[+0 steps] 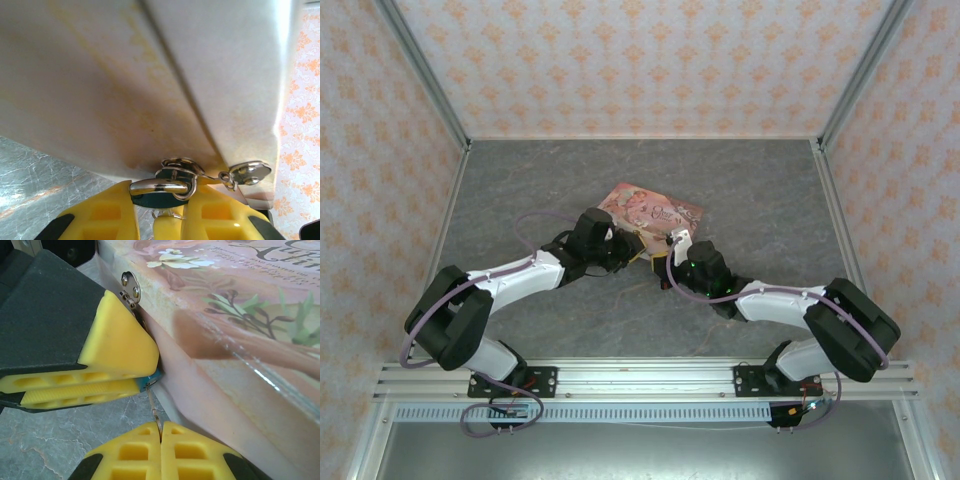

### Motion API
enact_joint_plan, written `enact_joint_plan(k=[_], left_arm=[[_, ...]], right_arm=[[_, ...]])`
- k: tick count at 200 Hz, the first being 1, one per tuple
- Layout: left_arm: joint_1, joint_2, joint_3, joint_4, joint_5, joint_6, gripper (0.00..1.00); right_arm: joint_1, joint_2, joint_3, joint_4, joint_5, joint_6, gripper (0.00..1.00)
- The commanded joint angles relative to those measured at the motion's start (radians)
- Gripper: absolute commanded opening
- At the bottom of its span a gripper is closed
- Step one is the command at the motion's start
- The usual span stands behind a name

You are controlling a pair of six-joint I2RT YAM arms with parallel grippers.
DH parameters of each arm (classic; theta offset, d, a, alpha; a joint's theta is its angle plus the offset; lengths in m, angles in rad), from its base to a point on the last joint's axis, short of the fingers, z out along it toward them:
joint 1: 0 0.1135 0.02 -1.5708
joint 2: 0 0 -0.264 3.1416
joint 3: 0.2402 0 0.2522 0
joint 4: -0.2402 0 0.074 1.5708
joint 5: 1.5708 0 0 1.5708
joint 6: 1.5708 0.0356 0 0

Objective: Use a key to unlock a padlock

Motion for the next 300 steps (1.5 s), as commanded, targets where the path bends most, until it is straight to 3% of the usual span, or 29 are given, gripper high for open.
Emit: enact_joint_plan(k=[1,159,212,300], left_arm=[[-0.020,-0.025,-0.003,0.035,0.031,-0.006,0.09],[-0.033,-0.016,0.020,0.024,0.050,-0.001,0.09],[-0.035,-0.015,0.022,0.026,0.053,-0.003,0.09],[-0.040,-0.007,0.035,0.031,0.091,-0.012,0.09]], right_arm=[[-0.006,-0.020,-0.002,0.063,0.004,0.007,0.00],[-0.019,0.051,0.044,0.110,-0.030,0.009,0.00],[-0.063,0.063,0.026,0.219,-0.141,0.061,0.00],[-0.096,0.086,0.054,0.235,-0.218,0.027,0.00]])
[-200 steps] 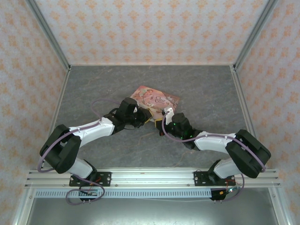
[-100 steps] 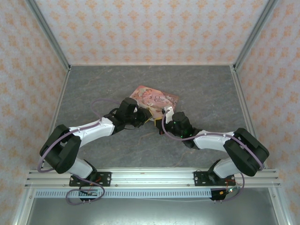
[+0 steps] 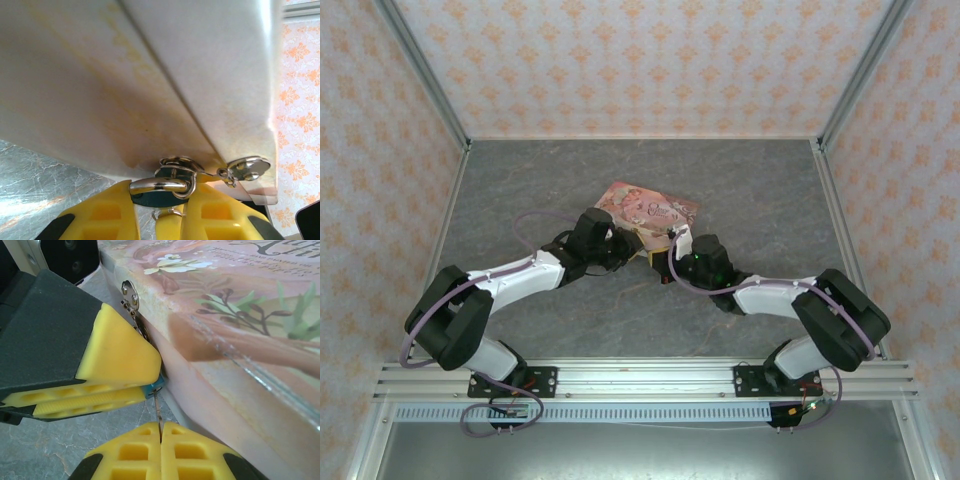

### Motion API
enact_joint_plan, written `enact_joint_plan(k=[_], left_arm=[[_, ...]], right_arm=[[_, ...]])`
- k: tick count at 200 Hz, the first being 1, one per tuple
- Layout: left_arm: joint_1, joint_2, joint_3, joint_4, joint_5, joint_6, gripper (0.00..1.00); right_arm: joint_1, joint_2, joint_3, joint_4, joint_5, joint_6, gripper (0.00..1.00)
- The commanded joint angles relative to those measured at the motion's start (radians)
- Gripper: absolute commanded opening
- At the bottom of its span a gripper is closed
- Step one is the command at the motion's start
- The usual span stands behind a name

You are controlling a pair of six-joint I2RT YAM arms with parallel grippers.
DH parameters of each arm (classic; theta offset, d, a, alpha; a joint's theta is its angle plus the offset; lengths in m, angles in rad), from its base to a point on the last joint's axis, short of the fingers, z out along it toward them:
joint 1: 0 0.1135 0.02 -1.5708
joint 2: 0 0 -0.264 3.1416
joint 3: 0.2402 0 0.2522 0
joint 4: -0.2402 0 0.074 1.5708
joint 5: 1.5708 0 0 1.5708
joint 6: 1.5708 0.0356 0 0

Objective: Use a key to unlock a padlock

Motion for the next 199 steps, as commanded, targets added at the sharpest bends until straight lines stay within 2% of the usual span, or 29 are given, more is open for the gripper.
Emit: enact_joint_plan(k=[1,40,119,199], left_arm=[[-0.036,-0.007,0.034,0.024,0.132,-0.008,0.09],[-0.037,-0.007,0.041,0.020,0.160,-0.007,0.08],[-0.037,-0.026,0.090,-0.044,0.212,0.027,0.08],[-0.037,-0.024,0.085,-0.027,0.206,0.017,0.08]], right_arm=[[-0.018,0.011,0.042,0.129,-0.050,-0.014,0.00],[-0.027,0.021,0.066,0.138,-0.122,-0.014,0.00],[-0.046,0.025,0.103,0.130,-0.181,-0.038,0.00],[-0.092,0.072,0.123,0.133,-0.266,-0.026,0.00]])
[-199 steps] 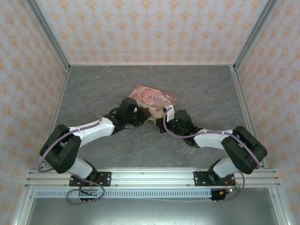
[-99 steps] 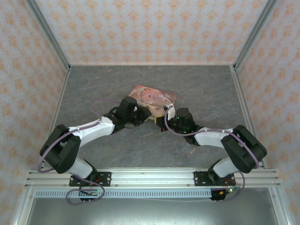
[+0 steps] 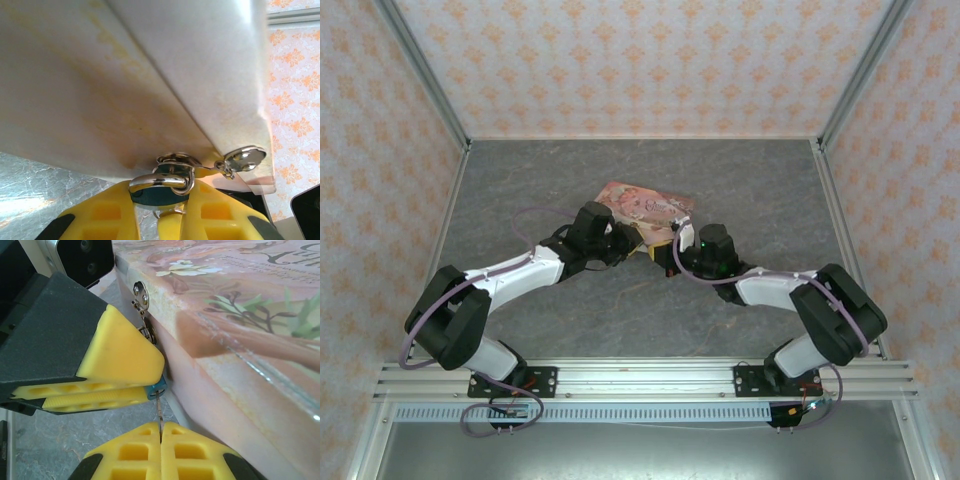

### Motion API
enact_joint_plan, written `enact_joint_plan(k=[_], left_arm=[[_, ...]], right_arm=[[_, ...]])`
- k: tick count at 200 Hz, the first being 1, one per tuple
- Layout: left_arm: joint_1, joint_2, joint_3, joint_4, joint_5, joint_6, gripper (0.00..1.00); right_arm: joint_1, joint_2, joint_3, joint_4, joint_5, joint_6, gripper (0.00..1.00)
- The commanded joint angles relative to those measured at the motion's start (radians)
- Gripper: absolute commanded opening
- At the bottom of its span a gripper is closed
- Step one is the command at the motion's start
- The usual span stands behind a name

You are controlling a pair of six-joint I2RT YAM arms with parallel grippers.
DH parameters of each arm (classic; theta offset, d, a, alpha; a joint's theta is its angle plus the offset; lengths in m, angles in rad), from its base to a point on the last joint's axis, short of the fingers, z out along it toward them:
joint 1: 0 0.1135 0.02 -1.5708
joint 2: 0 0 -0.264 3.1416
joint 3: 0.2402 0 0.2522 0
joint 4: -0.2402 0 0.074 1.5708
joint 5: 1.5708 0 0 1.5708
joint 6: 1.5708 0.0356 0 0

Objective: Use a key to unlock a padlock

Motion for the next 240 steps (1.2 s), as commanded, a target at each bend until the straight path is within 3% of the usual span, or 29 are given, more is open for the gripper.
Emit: enact_joint_plan(k=[1,179,240], left_arm=[[-0.048,-0.024,0.033,0.027,0.200,0.024,0.08],[-0.058,0.000,0.031,0.109,0.183,-0.028,0.08],[-0.063,0.012,0.029,0.120,0.184,-0.014,0.08]], right_arm=[[-0.001,0.033,0.075,0.121,-0.064,0.002,0.00],[-0.003,0.131,0.078,0.143,-0.031,0.032,0.00],[0.005,0.213,0.085,0.317,-0.067,0.175,0.00]])
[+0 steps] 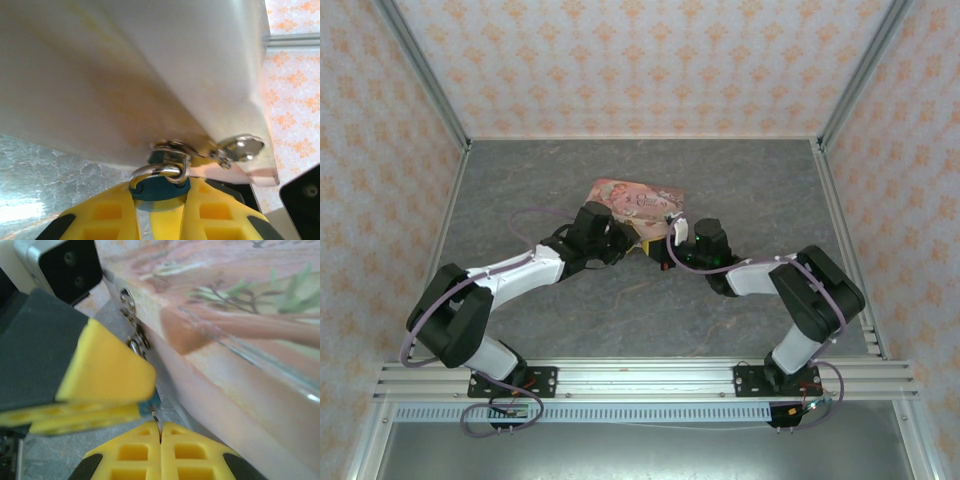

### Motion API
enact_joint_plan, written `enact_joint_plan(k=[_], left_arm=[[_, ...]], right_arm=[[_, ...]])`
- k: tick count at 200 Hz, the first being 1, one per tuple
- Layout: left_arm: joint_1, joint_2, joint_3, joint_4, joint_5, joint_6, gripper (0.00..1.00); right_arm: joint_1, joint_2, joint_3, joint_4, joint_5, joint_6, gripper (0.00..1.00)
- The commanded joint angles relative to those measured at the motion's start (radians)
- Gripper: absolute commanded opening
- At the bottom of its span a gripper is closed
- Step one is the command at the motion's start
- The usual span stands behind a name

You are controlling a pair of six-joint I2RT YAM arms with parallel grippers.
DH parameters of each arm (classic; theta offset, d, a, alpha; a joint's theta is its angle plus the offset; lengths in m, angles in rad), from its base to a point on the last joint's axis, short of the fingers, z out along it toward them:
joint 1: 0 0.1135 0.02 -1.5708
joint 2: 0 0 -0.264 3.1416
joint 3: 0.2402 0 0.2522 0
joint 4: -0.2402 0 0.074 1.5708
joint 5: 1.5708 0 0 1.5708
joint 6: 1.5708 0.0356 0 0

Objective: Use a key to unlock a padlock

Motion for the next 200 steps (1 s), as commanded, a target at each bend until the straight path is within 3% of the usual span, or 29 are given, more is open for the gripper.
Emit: enact_joint_plan(k=[1,81,146,200], left_arm=[[-0.068,-0.003,0.028,0.111,0.238,0.021,0.08],[-0.069,0.026,0.010,0.092,0.232,0.063,0.08],[-0.070,0.109,-0.020,0.182,0.219,0.050,0.08],[-0.069,0.116,-0.045,0.186,0.174,0.074,0.27]], right_arm=[[0.020,0.048,0.027,0.176,-0.006,0.099,0.00],[0.014,-0.001,0.011,0.128,0.040,0.096,0.00],[0.033,0.007,-0.054,0.118,0.115,0.132,0.00],[0.057,0.055,-0.100,0.177,0.209,0.211,0.00]])
